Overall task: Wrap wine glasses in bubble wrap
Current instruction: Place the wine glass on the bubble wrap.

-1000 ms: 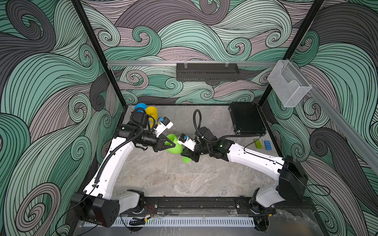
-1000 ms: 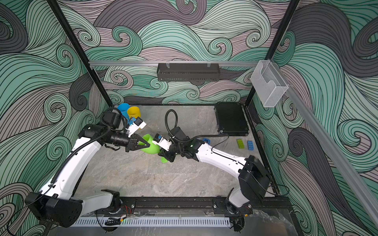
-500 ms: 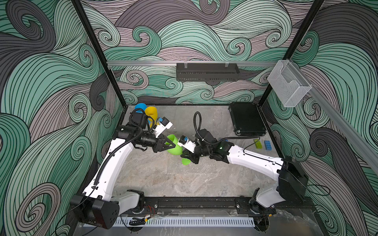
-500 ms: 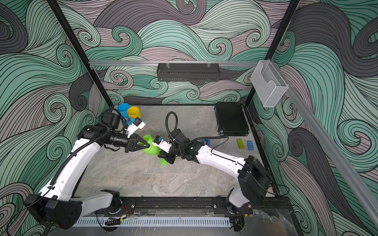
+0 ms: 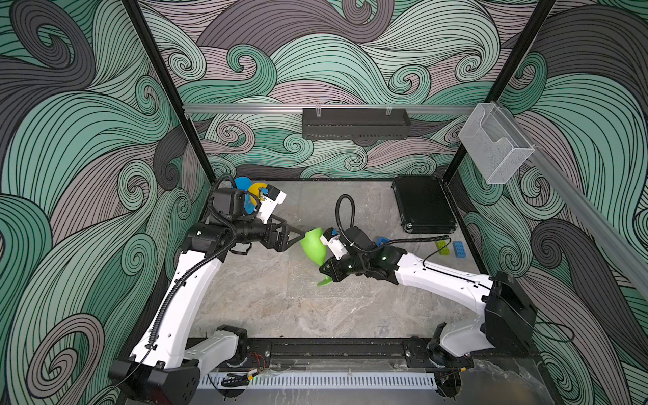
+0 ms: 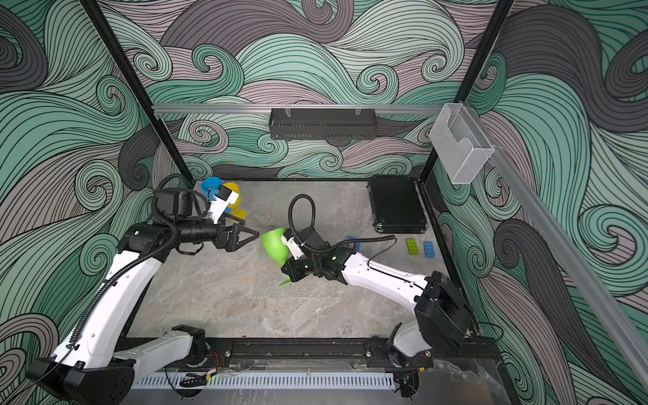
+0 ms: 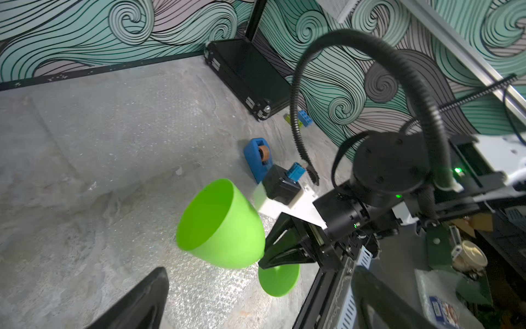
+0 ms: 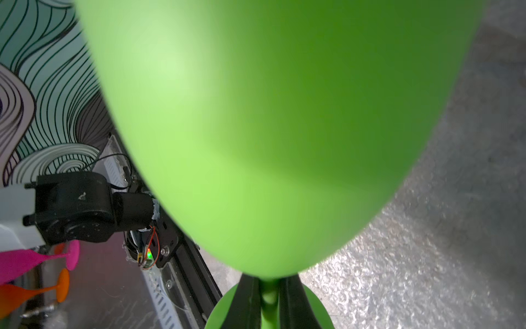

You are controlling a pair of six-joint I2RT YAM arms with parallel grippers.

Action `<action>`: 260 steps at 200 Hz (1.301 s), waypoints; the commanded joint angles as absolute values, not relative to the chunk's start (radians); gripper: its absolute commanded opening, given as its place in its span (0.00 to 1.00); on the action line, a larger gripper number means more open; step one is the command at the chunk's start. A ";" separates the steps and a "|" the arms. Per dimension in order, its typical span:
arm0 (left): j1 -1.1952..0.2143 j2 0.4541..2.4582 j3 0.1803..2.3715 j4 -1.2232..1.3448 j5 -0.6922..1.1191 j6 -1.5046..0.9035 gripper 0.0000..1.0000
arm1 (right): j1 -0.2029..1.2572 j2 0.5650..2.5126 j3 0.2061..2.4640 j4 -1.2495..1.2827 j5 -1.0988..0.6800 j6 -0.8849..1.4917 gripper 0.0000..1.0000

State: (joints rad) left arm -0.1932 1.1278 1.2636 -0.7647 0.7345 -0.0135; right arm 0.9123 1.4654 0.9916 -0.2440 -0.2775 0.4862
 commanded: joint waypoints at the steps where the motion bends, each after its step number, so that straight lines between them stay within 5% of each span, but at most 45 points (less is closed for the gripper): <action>1: -0.202 1.214 1.196 -0.583 0.674 -0.312 0.98 | 0.884 1.448 0.945 -0.270 -0.289 0.753 0.00; 84: -0.259 1.499 0.964 -0.244 0.714 -0.773 0.92 | 0.814 1.545 0.884 -0.246 -0.394 0.921 0.00; 260: -0.391 1.762 1.073 -0.246 0.744 -0.789 0.80 | 0.750 1.720 0.932 -0.293 -0.446 0.816 0.00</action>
